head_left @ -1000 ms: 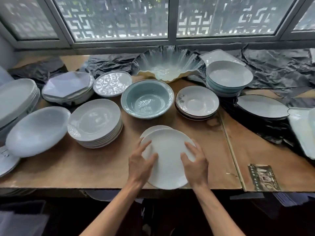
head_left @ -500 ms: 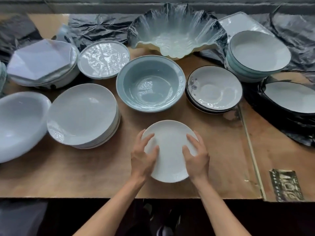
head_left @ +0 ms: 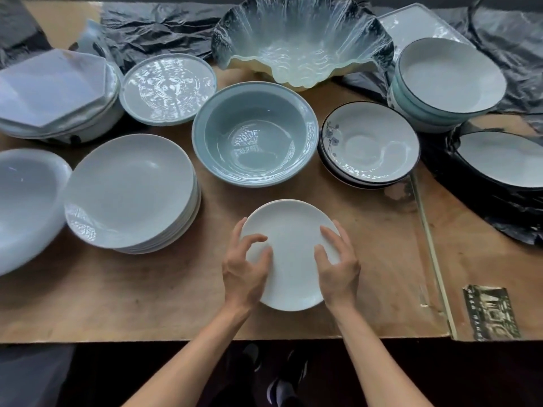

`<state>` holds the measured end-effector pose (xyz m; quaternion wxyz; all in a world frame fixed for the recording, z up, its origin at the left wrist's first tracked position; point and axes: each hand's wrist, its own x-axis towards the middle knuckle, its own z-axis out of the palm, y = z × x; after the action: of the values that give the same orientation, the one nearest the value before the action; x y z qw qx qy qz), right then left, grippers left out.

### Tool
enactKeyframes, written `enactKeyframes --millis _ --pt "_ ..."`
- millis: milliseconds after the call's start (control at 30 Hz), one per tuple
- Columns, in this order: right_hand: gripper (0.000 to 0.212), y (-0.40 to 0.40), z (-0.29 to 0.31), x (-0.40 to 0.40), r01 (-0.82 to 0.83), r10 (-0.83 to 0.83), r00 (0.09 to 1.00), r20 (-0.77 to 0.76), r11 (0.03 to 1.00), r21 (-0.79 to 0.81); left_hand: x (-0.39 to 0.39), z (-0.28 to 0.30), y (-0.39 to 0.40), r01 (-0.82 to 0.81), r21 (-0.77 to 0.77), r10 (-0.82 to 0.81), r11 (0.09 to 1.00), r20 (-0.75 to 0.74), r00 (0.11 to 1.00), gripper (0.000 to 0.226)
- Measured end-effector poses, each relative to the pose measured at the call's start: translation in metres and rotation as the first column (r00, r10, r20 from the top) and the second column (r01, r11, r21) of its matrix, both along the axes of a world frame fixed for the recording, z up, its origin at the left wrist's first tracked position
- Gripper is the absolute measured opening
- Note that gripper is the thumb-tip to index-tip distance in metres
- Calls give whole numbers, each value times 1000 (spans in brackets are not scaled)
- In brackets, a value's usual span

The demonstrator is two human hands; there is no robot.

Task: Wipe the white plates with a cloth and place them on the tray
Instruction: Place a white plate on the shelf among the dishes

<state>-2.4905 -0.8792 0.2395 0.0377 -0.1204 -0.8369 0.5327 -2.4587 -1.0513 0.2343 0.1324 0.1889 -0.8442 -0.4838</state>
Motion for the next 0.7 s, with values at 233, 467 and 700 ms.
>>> enactKeyframes --millis 233,467,700 --pt "34 -1 -6 1 15 -15 1000 -16 1000 14 -2 0 0 13 -1 -13 1000 5 1000 23" --pt "37 1 -9 -1 -30 31 1000 -6 997 73 -5 4 -1 54 -53 -51 997 65 997 25" --pt "41 4 -7 -4 -170 161 985 55 932 320 -17 9 -18 290 -160 -261 944 177 949 38"
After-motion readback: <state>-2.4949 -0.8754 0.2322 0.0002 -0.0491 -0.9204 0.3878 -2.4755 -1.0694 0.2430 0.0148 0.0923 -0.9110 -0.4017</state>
